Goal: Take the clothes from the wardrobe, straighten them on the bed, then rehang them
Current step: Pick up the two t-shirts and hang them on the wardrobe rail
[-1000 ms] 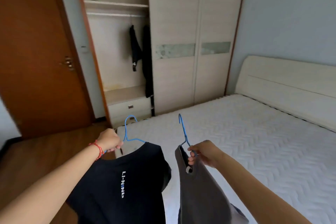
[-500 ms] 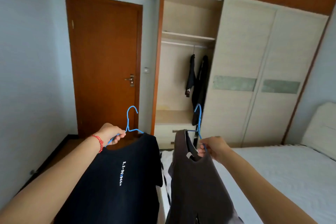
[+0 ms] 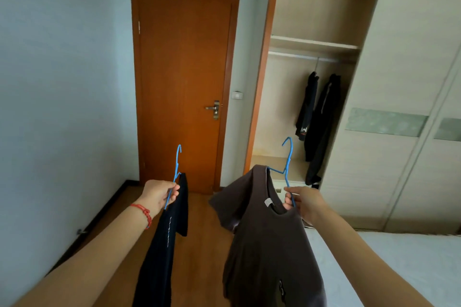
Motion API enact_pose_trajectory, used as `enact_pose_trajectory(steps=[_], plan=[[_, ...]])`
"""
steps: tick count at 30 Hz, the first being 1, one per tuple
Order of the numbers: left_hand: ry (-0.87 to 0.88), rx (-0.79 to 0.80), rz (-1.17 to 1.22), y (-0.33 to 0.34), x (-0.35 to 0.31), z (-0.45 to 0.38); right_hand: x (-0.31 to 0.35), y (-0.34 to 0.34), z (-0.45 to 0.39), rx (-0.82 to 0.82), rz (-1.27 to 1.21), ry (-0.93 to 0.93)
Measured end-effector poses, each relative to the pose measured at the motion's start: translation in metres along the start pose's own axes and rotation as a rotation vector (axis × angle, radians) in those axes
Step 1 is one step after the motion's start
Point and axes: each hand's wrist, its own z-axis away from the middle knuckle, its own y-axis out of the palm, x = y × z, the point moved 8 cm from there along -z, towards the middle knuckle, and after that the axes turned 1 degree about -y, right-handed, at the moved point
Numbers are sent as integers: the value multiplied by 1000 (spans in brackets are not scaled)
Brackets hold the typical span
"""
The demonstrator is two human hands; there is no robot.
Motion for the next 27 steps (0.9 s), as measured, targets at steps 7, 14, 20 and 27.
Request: enact_pose_trajectory(steps=[7,14,20,27], plan=[[81,-74,-56,13,-45,-108,25,51,-122,72,9,-40],[96,-160,-9,32,-98,-217,65,102,-248,107,-60,-50],[25,-102,-60,65,-121,-323,69,131,-357,18,-96,-31],[-98,90,-204,137,-117,-466,59,147,-466,-204,-248,37]])
